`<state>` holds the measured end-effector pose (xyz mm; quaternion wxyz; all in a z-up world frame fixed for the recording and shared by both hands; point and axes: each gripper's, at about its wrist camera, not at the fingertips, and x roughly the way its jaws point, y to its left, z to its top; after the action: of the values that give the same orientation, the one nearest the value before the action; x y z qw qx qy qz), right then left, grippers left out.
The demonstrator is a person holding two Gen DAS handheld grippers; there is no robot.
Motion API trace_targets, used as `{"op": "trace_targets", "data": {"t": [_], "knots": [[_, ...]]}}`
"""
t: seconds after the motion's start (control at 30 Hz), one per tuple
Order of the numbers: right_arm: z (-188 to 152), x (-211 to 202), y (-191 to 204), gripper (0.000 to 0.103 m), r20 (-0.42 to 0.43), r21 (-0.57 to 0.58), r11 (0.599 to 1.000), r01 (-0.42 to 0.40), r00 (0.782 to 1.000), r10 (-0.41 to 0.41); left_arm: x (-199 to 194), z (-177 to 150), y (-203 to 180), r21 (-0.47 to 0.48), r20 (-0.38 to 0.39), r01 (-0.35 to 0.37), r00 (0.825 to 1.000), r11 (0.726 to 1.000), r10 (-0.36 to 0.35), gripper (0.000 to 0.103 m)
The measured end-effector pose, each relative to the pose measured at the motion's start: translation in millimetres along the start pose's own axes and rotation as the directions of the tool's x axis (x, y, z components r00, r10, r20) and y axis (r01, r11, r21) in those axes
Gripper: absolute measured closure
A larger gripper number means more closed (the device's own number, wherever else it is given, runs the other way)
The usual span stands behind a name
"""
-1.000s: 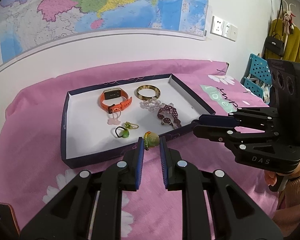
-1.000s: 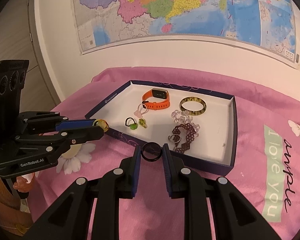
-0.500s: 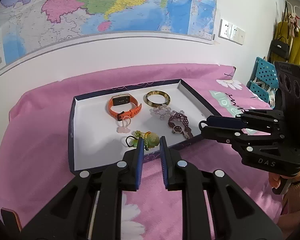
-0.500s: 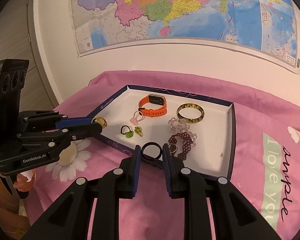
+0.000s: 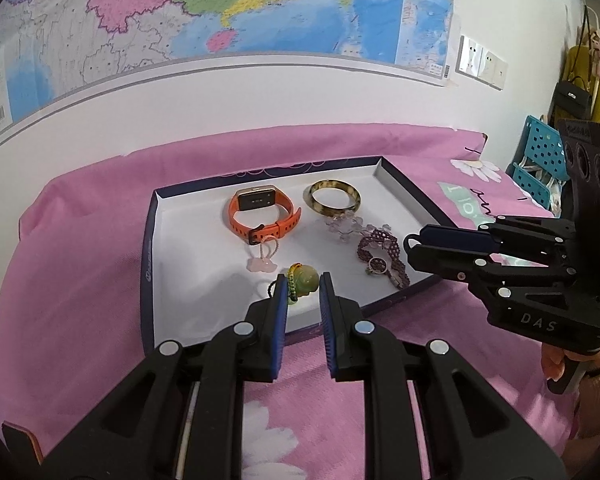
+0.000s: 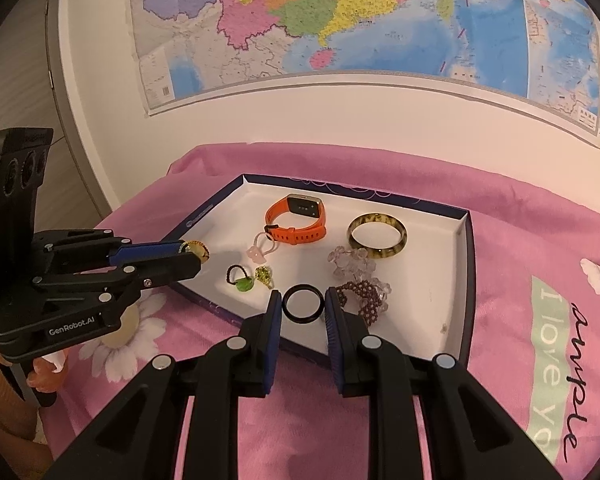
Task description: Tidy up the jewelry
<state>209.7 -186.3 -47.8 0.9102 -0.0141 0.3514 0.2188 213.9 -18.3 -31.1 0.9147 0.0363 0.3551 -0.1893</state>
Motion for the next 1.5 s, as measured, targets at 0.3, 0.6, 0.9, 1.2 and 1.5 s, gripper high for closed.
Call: {"op": "trace_targets", "data": {"t": [0.3, 0.6, 0.9, 1.2, 1.5], "knots": [[3, 22, -8, 0.083, -0.039, 0.019, 1.000, 0.024, 0.999, -0.023, 19, 3, 7, -0.027, -0.040, 0.003, 0.999, 1.000, -0.004, 0.087], [2, 45, -12, 0.083, -0.093, 0.030, 0.999, 0.045, 0.995, -0.042, 48, 1, 9, -0.029, -0.099, -0.025, 0.995, 0.999, 0.022, 0.086], [-2, 48, -14, 0.081, -0.100, 0.040, 0.997, 0.062, 0.993, -0.058, 56, -3, 11, -0.035, -0.120, -0.025, 0.993, 0.999, 0.021, 0.079], [-7, 17, -7, 0.060, -0.018, 0.051, 0.996, 0.067, 0.998, -0.066, 13, -6, 11, -0.063, 0.004, -0.053, 0.999, 0.997, 0.053, 0.037], [-25, -43, 21, 0.018, 0.129, 0.045, 0.991, 0.122, 0.983, -0.127, -52, -31, -6, -0.074, 0.164, -0.153, 0.973, 0.985, 0.163, 0.005]]}}
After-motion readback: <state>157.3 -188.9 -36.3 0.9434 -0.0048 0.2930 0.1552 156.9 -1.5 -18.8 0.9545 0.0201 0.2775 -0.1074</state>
